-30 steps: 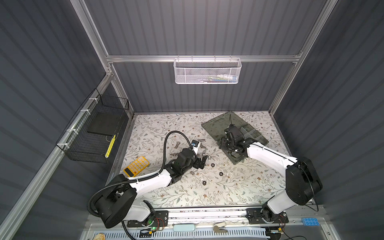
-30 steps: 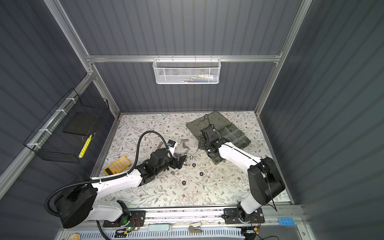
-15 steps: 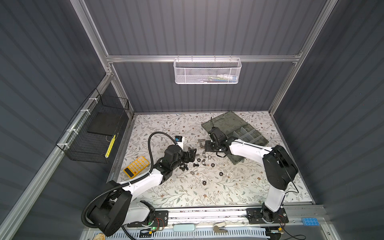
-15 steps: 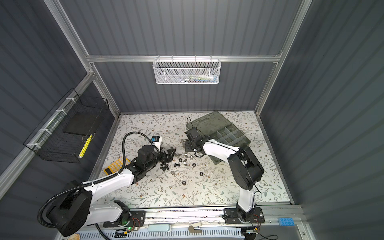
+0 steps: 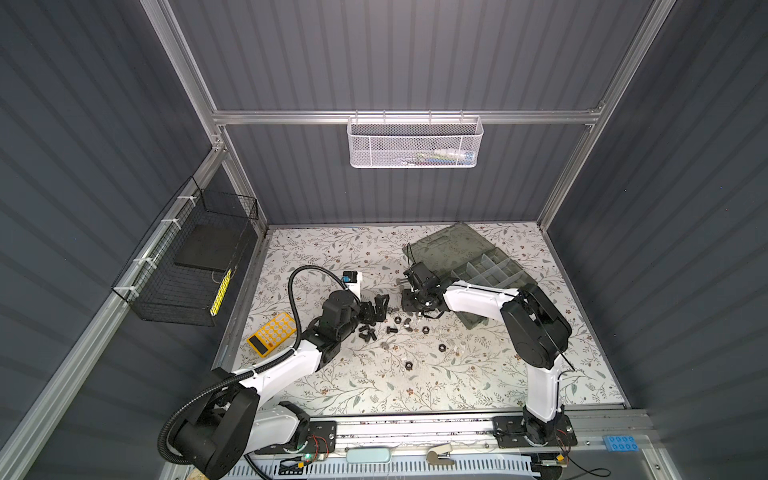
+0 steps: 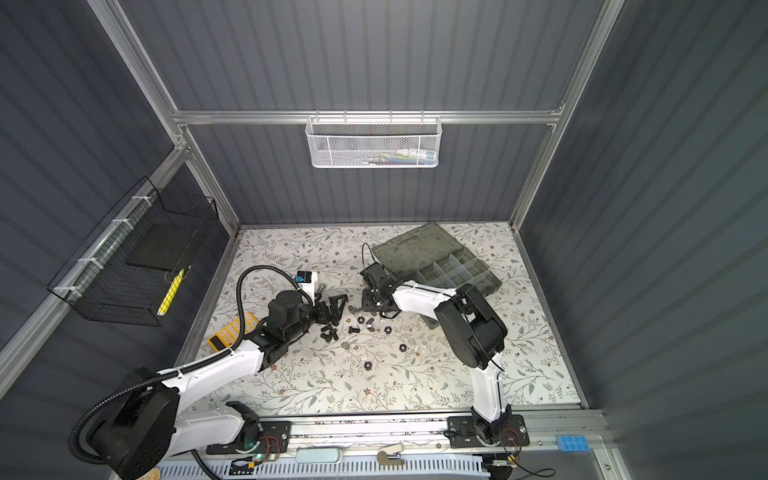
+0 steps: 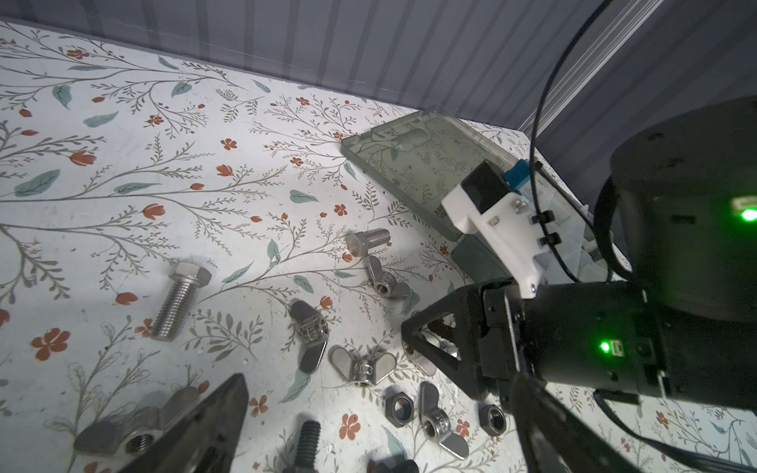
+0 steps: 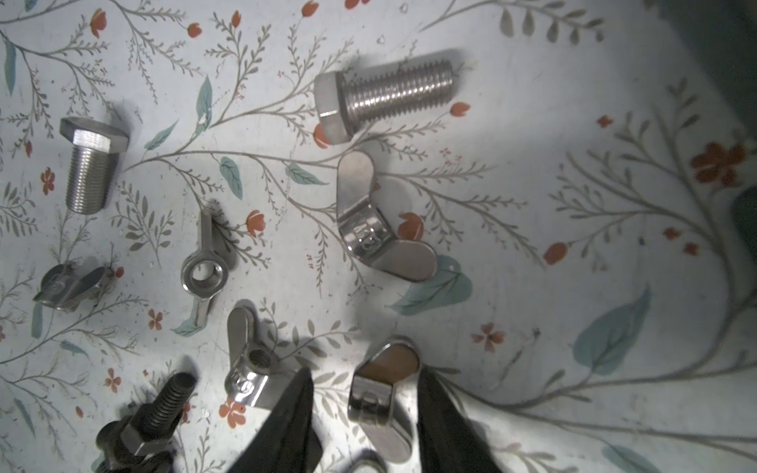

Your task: Sort the screws and nuts into containers

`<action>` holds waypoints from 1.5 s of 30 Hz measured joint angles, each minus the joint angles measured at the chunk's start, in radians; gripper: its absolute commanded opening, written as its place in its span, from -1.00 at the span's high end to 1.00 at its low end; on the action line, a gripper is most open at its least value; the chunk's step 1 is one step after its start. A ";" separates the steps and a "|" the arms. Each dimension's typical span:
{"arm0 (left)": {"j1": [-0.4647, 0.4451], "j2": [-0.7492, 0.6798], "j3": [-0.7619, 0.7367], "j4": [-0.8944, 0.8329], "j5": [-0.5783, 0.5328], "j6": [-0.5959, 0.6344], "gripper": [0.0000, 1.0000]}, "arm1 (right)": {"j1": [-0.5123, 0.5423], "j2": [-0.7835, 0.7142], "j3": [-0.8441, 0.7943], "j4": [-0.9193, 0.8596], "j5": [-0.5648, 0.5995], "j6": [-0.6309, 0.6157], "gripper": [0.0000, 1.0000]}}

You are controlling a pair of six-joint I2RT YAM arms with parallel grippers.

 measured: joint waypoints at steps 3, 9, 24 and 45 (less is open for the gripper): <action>0.000 0.000 0.000 0.000 0.003 -0.003 -0.99 | 0.005 0.019 0.001 0.000 0.000 0.000 0.23; 0.000 0.001 0.000 0.000 0.003 -0.004 -0.99 | 0.016 0.034 0.008 0.000 0.008 0.000 0.34; 0.000 0.001 -0.006 0.045 0.068 -0.004 -0.99 | 0.015 0.030 0.009 -0.013 0.028 0.002 0.73; -0.113 0.138 0.053 0.134 0.359 0.069 -0.99 | -0.169 -0.385 -0.154 -0.080 0.084 -0.026 0.75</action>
